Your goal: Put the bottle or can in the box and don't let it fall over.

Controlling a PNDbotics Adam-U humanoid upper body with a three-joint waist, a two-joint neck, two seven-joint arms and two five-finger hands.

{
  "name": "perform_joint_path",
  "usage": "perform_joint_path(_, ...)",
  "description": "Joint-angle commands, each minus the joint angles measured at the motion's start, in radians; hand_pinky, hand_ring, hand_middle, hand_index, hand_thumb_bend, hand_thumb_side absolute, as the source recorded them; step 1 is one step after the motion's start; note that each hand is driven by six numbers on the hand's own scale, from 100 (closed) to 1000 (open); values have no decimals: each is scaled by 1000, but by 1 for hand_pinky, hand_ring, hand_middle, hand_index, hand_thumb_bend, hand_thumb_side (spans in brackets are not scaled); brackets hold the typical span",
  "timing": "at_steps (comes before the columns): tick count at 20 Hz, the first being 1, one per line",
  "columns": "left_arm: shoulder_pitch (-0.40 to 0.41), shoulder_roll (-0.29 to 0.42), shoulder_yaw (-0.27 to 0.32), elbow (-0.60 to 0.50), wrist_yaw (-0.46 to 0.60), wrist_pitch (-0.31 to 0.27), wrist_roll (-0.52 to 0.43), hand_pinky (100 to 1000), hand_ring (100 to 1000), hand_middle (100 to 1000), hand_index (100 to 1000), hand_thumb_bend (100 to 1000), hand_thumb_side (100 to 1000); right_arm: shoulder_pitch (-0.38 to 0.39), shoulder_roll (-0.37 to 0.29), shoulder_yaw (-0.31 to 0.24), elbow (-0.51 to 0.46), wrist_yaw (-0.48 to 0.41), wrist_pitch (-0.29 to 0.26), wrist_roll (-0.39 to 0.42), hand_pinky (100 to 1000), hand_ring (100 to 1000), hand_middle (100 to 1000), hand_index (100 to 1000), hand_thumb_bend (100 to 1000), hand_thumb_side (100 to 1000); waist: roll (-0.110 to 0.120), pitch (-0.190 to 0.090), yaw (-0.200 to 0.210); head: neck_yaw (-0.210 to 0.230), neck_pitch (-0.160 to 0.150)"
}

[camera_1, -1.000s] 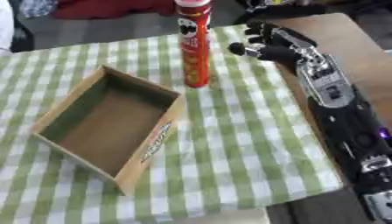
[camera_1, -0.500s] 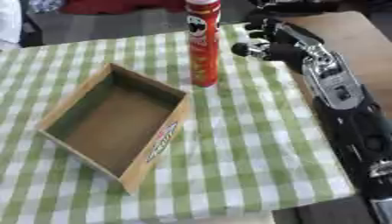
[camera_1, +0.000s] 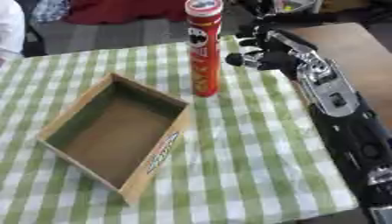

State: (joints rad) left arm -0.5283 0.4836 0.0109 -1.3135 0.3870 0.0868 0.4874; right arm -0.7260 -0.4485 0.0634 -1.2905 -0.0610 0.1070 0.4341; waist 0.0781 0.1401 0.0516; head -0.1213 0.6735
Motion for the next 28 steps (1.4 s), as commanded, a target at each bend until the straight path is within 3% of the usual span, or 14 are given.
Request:
perform_joint_path(1,-20,23,9,-22,4,2,-2,854,829,779,812,694,684,-33,-1,-1,1,10,-5,5,893,973,910,965,710,355,1,-9,4,-11,-28)
perform_joint_path(10,-26,11,7,-29,5,2,-5,854,829,777,806,689,685,-61,29,-8,40,8,-12,-11,873,943,898,967,721,359,7,11,20,-30,-55)
perform_joint_path(28,-25,2,8,-34,7,5,-13,853,829,769,787,680,688,-79,27,-33,41,-10,9,-74,890,972,906,975,716,365,14,39,30,-45,-64)
